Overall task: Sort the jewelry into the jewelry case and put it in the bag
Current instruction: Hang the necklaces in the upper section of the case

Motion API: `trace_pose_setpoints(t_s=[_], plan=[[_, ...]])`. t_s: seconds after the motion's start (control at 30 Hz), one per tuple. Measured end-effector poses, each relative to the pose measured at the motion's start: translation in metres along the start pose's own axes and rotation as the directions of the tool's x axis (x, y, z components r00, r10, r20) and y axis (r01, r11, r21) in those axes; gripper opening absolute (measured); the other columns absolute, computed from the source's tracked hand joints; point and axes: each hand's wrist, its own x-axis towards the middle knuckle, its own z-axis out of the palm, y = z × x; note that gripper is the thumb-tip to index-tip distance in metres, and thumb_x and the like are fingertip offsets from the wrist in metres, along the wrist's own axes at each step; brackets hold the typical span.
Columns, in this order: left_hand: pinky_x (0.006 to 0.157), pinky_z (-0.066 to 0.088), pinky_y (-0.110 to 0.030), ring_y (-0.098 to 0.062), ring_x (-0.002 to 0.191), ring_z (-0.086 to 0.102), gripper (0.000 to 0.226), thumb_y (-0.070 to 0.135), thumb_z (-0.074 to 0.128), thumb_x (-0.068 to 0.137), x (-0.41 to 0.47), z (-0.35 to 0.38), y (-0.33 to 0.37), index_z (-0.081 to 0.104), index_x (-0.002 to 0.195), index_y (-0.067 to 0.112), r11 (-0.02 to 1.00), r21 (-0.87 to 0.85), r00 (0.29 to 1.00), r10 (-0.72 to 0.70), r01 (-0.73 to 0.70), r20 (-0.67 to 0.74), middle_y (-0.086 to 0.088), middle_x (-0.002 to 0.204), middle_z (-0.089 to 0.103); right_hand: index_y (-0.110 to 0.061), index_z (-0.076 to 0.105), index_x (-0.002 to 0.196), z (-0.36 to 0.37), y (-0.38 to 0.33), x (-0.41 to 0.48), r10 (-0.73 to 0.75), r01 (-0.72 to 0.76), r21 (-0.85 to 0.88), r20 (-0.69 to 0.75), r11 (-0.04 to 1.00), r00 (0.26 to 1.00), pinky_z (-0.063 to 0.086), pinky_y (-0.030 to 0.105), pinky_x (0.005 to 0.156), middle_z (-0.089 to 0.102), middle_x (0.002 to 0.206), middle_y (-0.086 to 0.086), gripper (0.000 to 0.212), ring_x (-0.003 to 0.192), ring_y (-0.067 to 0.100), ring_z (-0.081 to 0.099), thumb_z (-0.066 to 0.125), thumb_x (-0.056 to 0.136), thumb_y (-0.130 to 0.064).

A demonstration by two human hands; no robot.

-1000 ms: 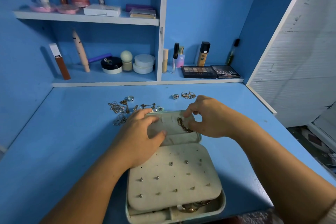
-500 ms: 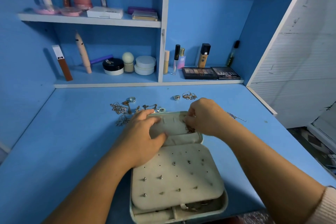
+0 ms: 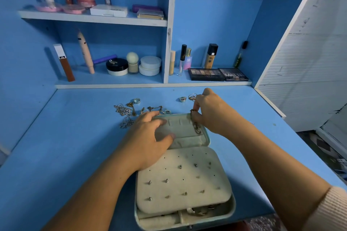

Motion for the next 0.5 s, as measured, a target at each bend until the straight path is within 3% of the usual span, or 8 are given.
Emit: trace_pose_setpoints(t_s=[0.13, 0.3, 0.5], plan=[[0.118, 0.023, -0.034, -0.005, 0.142, 0.018, 0.056, 0.052, 0.056, 0.089, 0.0003, -0.0009, 0.0018, 0.049, 0.139, 0.025, 1.0, 0.004, 1.0, -0.001, 0.001, 0.007, 0.018, 0.154, 0.023, -0.005, 0.061, 0.102, 0.0001, -0.0024, 0.0014, 0.022, -0.024, -0.034, -0.054, 0.999, 0.998, 0.049, 0.039, 0.077, 0.046, 0.11, 0.01, 0.02, 0.091, 0.029, 0.053, 0.058, 0.09, -0.022], [0.118, 0.022, -0.035, -0.005, 0.142, 0.018, 0.056, 0.051, 0.056, 0.09, -0.0002, -0.001, 0.0021, 0.049, 0.139, 0.024, 1.0, 0.001, 1.0, 0.002, -0.002, 0.008, 0.018, 0.154, 0.023, -0.008, 0.063, 0.098, 0.0026, -0.006, 0.001, -0.003, 0.004, -0.054, 0.021, 0.999, 1.0, 0.049, 0.039, 0.078, 0.048, 0.108, 0.008, 0.019, 0.089, 0.027, 0.055, 0.058, 0.088, -0.024], [0.119, 0.021, -0.037, -0.007, 0.143, 0.017, 0.055, 0.051, 0.055, 0.09, 0.0, -0.0008, 0.0011, 0.049, 0.138, 0.025, 1.0, 0.001, 1.0, 0.0, 0.0, 0.014, 0.017, 0.155, 0.022, -0.008, 0.062, 0.097, 0.0066, -0.0091, 0.0057, 0.019, -0.019, -0.117, -0.007, 0.993, 1.0, 0.041, 0.034, 0.069, 0.047, 0.106, 0.008, 0.016, 0.081, 0.025, 0.048, 0.058, 0.087, -0.02]])
